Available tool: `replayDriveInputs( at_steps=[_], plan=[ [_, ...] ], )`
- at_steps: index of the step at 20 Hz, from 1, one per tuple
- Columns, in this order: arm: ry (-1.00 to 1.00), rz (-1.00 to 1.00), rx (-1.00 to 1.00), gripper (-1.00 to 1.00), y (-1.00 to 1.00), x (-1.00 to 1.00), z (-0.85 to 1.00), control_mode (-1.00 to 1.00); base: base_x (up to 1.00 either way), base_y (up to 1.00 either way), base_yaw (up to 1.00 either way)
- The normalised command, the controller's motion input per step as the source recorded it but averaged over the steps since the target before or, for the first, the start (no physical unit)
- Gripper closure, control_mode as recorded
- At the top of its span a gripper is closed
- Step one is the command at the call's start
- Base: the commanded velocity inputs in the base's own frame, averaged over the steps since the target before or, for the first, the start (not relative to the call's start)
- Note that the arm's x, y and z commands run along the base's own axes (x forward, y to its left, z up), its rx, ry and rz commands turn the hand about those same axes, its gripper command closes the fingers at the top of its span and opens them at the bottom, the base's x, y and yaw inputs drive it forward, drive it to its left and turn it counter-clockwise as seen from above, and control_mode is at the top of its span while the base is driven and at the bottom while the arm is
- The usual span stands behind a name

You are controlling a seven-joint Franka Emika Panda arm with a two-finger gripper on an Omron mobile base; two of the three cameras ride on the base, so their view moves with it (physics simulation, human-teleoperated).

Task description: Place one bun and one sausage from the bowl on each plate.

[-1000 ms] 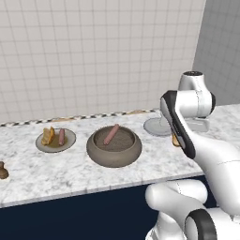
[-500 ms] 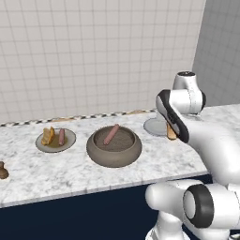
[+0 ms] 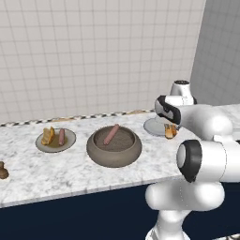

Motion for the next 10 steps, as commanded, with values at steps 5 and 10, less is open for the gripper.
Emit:
replayDriveInputs(
  at_steps=[5,10],
  plan=[
    [0.03,0.00,0.05,1.00,-0.40,0.71,-0.28,-1.00,0.00,0.00,0.00],
    [0.01,0.00,0.04,1.00,-0.39,0.62,-0.25,-1.00,0.00,0.00,0.00]
  ],
)
